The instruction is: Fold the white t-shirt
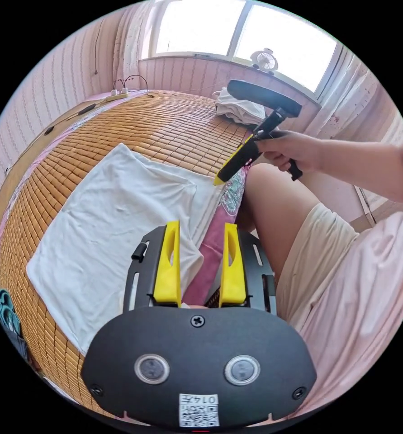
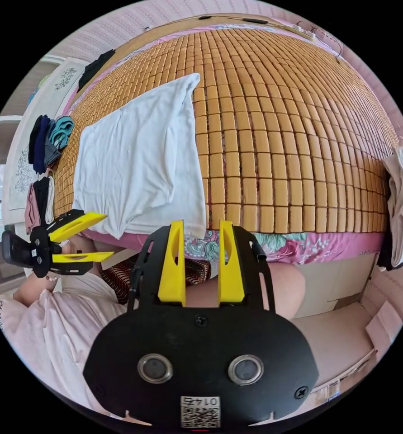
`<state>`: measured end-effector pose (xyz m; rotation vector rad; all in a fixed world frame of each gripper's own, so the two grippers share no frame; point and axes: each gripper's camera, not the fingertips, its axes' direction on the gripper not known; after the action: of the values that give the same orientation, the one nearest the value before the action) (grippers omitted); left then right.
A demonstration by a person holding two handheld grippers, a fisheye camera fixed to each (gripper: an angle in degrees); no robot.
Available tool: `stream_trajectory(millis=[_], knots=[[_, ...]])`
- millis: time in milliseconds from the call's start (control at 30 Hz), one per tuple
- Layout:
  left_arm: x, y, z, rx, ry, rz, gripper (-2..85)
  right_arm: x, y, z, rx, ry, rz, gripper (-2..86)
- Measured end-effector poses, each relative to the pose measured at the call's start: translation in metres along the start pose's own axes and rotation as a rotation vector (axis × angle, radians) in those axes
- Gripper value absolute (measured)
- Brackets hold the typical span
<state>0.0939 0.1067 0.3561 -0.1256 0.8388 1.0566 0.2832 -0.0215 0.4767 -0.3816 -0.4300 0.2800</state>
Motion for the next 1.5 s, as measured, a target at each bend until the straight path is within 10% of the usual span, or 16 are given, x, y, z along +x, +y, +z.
stream_trajectory(millis=[533, 667, 1133, 1500], knots=[[-0.016, -0.07, 0.07, -0.128, 0.05, -0.09, 12.8, 0.109, 0.054, -0.074, 0.184, -0.567, -0.055, 0.3], [-0.021, -0.063, 0.051, -0.079, 0.139, -0.122, 0.5, 0.136, 0.074, -0.092, 0.303, -0.522, -0.01, 0.9], [0.017, -0.016, -0.018, -0.017, 0.314, 0.06, -0.6, 0.238, 0.095, -0.057, 0.473, -0.741, 0.483, 4.4], [-0.028, -0.017, -0.089, 0.286, 0.25, -0.141, -0.6, 0.195, 0.09, -0.194, 0.608, -0.539, 0.194, 1.3]])
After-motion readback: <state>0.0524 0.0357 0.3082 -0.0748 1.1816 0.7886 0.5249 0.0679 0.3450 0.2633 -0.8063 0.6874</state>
